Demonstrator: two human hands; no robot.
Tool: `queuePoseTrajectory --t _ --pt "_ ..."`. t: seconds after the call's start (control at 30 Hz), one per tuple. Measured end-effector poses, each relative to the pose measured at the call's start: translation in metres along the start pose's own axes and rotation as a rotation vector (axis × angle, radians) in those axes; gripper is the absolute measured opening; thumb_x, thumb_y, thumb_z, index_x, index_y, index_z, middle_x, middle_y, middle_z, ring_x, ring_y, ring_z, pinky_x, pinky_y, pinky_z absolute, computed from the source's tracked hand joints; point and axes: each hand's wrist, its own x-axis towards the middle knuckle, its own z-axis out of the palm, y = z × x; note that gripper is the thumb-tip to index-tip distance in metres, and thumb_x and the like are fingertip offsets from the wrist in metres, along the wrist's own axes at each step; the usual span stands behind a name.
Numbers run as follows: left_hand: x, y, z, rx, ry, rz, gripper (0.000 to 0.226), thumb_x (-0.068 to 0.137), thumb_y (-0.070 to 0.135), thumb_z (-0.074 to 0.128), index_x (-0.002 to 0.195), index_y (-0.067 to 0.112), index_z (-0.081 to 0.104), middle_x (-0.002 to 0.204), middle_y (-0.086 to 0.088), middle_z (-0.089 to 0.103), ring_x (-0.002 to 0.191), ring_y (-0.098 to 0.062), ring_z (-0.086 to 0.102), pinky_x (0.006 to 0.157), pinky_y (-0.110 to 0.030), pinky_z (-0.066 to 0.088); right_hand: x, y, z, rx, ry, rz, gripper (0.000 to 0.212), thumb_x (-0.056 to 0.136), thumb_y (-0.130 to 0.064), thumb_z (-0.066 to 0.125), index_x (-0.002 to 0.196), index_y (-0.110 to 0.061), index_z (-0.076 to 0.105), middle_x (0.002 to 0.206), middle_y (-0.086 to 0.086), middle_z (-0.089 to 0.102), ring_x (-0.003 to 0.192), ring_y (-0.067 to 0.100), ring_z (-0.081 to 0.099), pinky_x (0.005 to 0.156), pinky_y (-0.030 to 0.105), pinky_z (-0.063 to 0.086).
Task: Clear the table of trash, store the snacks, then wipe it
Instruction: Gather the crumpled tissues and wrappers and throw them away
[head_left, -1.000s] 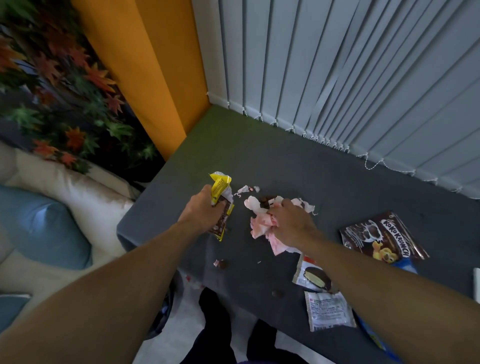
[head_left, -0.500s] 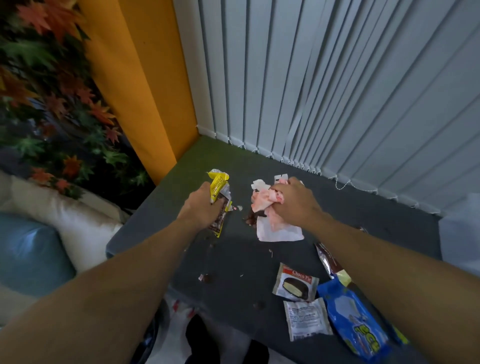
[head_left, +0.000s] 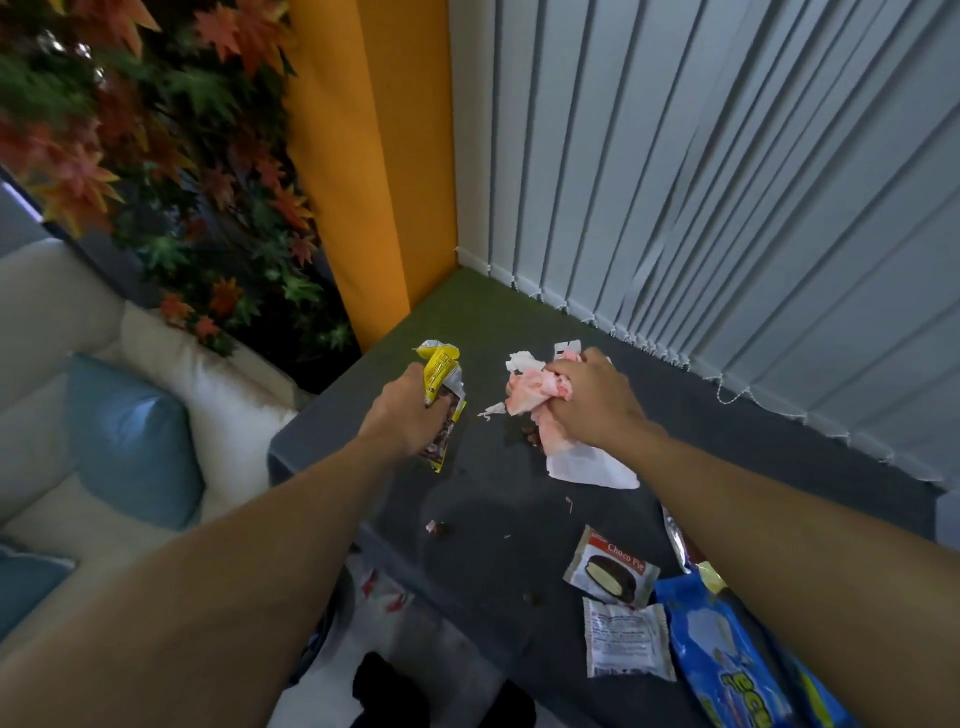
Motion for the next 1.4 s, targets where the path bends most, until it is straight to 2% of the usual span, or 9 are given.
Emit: queuePoseTrajectory --t 0.23,0.37,0.53,0.67,0.73,0.8,0.9,0.97,1.4 --pt "-0.003 -0.023 -0.007 -0.021 -0.006 -0.013 0.023 0.095 0.036 0.058 0.106 0.019 0.049 0.100 -0.004 0.063 0.087 -0.025 0.061 0.077 -0.041 0.053 -0.004 -0.001 0.022 -0.001 -0.045 0.057 0.037 0.080 -0.041 0.072 0.115 -0.030 0.066 0.108 0.003 0.042 0.087 0.031 0.058 0.070 0.032 0.042" --pt "0.004 -0.018 0.002 -0.032 -0.041 0.000 0.023 0.095 0.038 0.058 0.103 0.019 0.049 0.095 -0.003 0.062 0.084 -0.025 0.062 0.075 -0.040 0.052 -0.011 0.015 0.036 -0.032 -0.069 0.089 0.034 0.080 -0.033 0.066 0.113 -0.026 0.067 0.106 0.006 0.049 0.095 0.031 0.059 0.067 0.031 0.039" --pt "0.014 -0.006 0.024 -0.015 -0.091 0.011 0.023 0.093 0.040 0.059 0.100 0.020 0.049 0.093 -0.003 0.062 0.085 -0.027 0.062 0.075 -0.039 0.051 -0.028 0.034 0.048 -0.049 -0.118 0.173 0.023 0.082 -0.040 0.064 0.099 -0.026 0.068 0.097 0.003 0.061 0.081 0.022 0.058 0.065 0.029 0.042" --pt "0.020 -0.002 0.043 -0.006 -0.132 0.000 0.024 0.092 0.039 0.058 0.102 0.019 0.051 0.096 -0.005 0.063 0.087 -0.029 0.062 0.079 -0.043 0.053 -0.035 0.055 0.064 -0.033 -0.240 0.266 0.034 0.078 -0.045 0.068 0.106 -0.025 0.070 0.106 0.004 0.067 0.094 0.027 0.065 0.078 0.036 0.054" --pt "0.022 -0.003 0.051 -0.001 -0.150 -0.004 0.023 0.092 0.038 0.057 0.103 0.018 0.052 0.096 -0.005 0.063 0.088 -0.029 0.062 0.079 -0.043 0.053 -0.036 0.067 0.073 -0.086 -0.318 0.282 0.048 0.081 -0.050 0.068 0.123 -0.026 0.066 0.129 0.009 0.057 0.118 0.031 0.054 0.097 0.041 0.050" --pt "0.024 -0.004 0.057 0.002 -0.159 -0.003 0.024 0.093 0.039 0.056 0.104 0.018 0.052 0.096 -0.004 0.063 0.088 -0.028 0.062 0.079 -0.041 0.052 -0.037 0.077 0.082 -0.128 -0.398 0.302 0.059 0.083 -0.055 0.066 0.136 -0.031 0.057 0.147 0.011 0.033 0.137 0.034 0.031 0.111 0.045 0.039" --pt "0.026 -0.004 0.063 -0.016 -0.169 -0.018 0.026 0.094 0.042 0.056 0.105 0.018 0.053 0.094 -0.002 0.064 0.086 -0.024 0.062 0.077 -0.040 0.051 -0.036 0.090 0.093 -0.106 -0.458 0.331 0.063 0.084 -0.055 0.069 0.140 -0.032 0.052 0.159 0.005 0.006 0.148 0.033 0.005 0.118 0.049 0.028" --pt "0.027 -0.004 0.067 -0.019 -0.174 -0.027 0.025 0.094 0.041 0.057 0.104 0.018 0.053 0.093 -0.001 0.063 0.084 -0.022 0.061 0.073 -0.037 0.048 -0.035 0.096 0.099 -0.053 -0.446 0.324 0.064 0.083 -0.052 0.071 0.139 -0.029 0.052 0.162 0.001 0.004 0.150 0.031 0.001 0.120 0.049 0.025" --pt "0.028 0.000 0.073 0.007 -0.158 -0.056 0.022 0.094 0.032 0.060 0.107 0.017 0.052 0.091 0.000 0.063 0.082 -0.019 0.061 0.071 -0.032 0.046 -0.021 0.099 0.087 -0.155 -0.436 0.209 0.065 0.081 -0.048 0.076 0.137 -0.023 0.057 0.136 0.005 0.053 0.122 0.027 0.053 0.100 0.035 0.047"
